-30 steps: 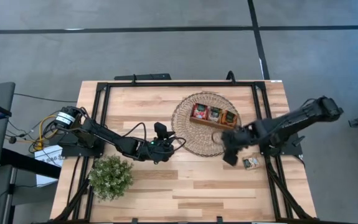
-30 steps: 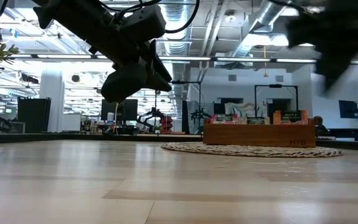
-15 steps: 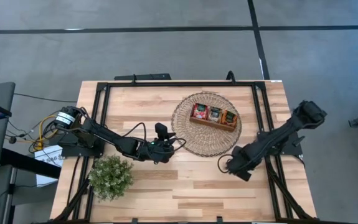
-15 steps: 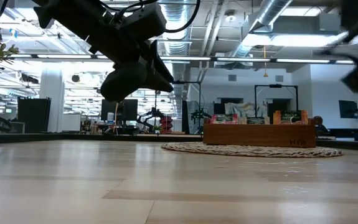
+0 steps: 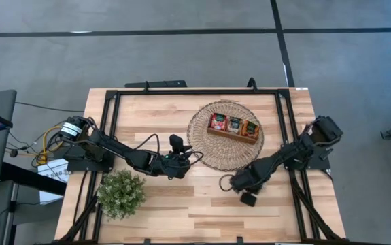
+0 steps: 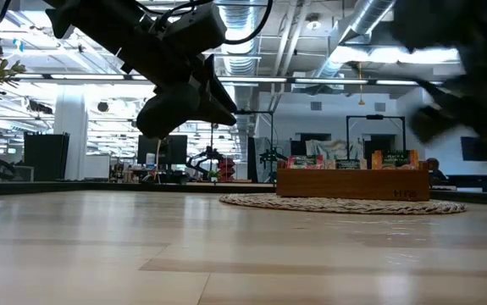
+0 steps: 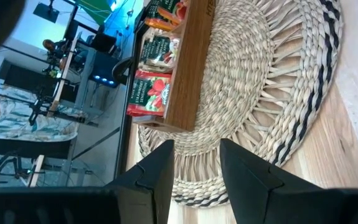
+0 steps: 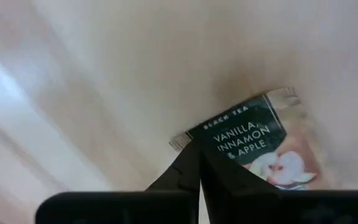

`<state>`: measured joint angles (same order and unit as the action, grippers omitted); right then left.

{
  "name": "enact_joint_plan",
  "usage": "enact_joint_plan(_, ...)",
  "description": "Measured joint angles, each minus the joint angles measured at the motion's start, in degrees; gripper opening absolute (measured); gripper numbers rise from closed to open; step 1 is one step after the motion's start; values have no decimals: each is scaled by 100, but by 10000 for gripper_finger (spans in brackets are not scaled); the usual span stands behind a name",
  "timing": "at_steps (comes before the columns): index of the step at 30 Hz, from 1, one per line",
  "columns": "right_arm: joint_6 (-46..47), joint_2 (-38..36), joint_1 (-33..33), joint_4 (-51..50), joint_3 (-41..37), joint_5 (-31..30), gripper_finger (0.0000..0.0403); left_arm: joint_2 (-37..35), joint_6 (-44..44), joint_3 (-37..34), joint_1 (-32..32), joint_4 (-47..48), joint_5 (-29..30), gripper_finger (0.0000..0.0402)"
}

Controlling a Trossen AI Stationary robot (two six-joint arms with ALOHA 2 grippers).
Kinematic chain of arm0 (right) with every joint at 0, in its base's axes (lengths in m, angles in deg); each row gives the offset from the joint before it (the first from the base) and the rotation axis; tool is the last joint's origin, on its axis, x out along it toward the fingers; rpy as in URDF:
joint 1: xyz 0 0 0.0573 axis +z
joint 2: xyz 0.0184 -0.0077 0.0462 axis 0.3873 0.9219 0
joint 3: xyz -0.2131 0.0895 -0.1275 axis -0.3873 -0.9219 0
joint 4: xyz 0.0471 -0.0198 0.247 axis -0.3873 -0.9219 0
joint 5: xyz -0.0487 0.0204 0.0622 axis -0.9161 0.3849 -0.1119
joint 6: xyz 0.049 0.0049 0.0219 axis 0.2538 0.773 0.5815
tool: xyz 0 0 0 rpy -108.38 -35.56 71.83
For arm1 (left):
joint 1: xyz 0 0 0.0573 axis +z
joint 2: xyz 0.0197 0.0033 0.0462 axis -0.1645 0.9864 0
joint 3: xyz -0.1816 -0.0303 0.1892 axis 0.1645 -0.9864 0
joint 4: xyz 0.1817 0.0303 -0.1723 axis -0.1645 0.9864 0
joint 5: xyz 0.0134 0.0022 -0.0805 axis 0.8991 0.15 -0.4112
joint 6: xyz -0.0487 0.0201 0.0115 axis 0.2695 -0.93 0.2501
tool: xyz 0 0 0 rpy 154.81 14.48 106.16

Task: Pick & Place Tea
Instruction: Put the brown tea bag into the middle section of the wooden organizer

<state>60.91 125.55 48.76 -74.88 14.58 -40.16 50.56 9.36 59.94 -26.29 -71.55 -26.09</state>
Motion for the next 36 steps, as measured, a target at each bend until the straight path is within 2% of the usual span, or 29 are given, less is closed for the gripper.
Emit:
enact_joint_plan(5,-337,-772,-80,1074,243,-1186,5,-1,1,0,0,1,-3,122)
enact_joint_plan(7,-498,-1012,-59,1117,223,-1659,10,0,16,0,0,24,-4,122)
enact_joint_plan(10,-459,-1298,-72,680,217,-2049,31,-2,32,0,0,45,-20,122)
enact_joint_plan(13,-397,-1406,-79,247,45,-2221,74,-1,46,0,0,71,-26,122)
enact_joint_plan(17,-813,-1465,13,403,-547,-2327,151,0,49,0,0,70,-40,122)
enact_joint_plan(22,-1145,-1458,440,1312,-1366,-2919,235,-1,100,0,0,71,-124,122)
enact_joint_plan(25,-938,-1458,710,1801,-1716,-3075,260,0,127,0,0,68,-201,122)
enact_joint_plan(30,-569,-1429,981,2498,-2031,-3132,252,0,133,0,-2,42,-318,122)
enact_joint_plan(33,-465,-1417,1062,2774,-2040,-3096,222,0,151,0,-2,10,-330,122)
enact_joint_plan(36,-437,-1406,1091,3123,-2046,-2907,174,0,151,0,-2,-3,-332,122)
